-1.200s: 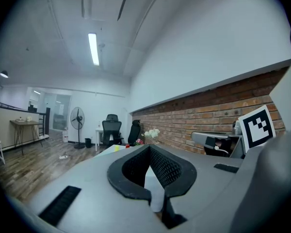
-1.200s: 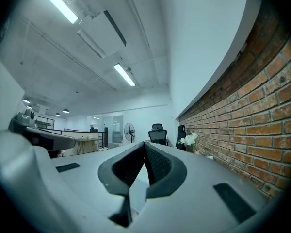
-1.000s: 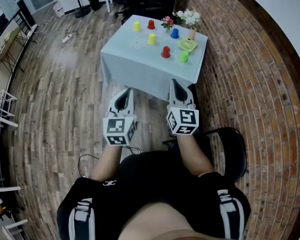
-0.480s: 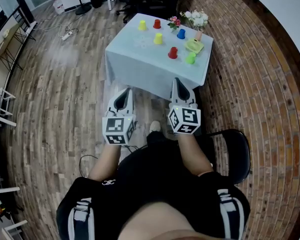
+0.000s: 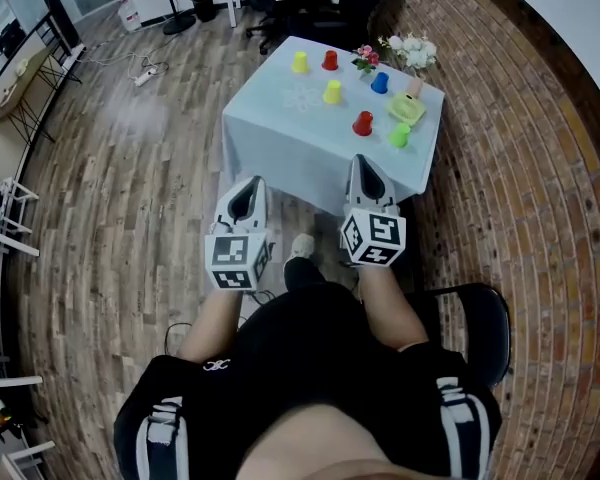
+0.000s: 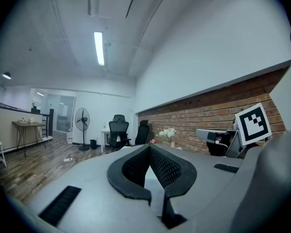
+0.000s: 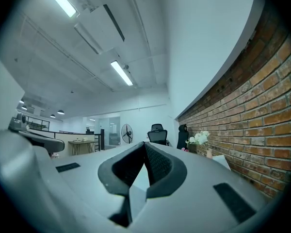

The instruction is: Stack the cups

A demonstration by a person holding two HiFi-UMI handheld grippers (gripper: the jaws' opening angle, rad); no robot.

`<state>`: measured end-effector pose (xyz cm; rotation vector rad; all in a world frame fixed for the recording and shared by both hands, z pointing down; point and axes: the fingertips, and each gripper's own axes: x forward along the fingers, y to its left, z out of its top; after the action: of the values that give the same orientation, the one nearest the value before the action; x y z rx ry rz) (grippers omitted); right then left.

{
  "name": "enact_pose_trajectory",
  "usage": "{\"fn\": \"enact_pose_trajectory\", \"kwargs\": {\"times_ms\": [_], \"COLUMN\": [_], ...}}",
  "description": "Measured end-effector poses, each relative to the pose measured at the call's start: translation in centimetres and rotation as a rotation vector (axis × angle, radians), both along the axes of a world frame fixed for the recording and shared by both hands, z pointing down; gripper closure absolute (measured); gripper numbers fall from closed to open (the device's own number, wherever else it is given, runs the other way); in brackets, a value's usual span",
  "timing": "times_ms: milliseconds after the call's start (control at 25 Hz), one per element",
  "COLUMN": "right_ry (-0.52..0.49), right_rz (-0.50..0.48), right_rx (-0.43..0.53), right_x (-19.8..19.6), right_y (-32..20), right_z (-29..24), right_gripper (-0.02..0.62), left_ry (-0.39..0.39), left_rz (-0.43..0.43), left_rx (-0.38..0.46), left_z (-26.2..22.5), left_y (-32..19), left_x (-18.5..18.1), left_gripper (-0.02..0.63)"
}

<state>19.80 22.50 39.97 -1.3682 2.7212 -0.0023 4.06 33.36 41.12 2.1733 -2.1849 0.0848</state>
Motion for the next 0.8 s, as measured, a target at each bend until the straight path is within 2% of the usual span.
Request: {"fn": "enact_pose_trajectory", "kwargs": {"times_ms": [320, 800], "right_ry": [-0.007, 0.005], "right_rz": [0.017, 0.064], "right_rx": [-0.019, -0.037], "right_x": [-3.7, -8.0], "right_y": [-8.5, -25.6], "right_z": [0.9, 0.3], "right_gripper": [0.594, 0.594], "left_ry": [-0.016, -0.011], "left_rz": [0.007, 0.05], "left_rx": [-0.022, -0.048], "left_z": [0.4, -0.3], "left_y": [-8.6, -26.0], "left_x": [-4.0, -9.0], "left_gripper": [0.603, 0.603]}}
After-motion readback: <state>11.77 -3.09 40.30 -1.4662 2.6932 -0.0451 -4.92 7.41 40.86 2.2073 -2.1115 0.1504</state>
